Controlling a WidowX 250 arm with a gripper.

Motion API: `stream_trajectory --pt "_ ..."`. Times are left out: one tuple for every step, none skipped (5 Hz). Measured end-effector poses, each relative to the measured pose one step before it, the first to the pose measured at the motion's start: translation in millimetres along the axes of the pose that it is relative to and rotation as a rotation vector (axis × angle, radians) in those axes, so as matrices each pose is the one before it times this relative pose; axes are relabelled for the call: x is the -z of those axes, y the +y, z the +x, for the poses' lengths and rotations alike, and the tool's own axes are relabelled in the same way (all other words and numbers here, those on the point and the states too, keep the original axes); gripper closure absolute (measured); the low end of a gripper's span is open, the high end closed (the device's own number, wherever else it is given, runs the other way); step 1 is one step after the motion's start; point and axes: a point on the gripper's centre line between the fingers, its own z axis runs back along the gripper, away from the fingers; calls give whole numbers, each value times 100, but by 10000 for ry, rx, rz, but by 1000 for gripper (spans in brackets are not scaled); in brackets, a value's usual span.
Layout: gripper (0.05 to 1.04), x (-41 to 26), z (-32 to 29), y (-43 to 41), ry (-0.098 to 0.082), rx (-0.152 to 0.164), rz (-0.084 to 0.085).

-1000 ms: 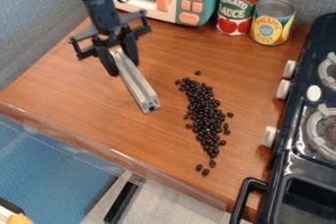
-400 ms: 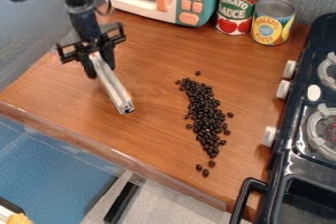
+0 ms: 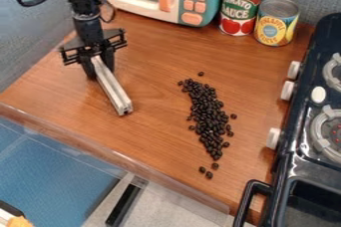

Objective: Sweep into pile

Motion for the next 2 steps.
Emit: stream_trajectory --pt "359 235 257 135 -165 -104 135" --pt "110 -607 -510 1074 558 -287 -164"
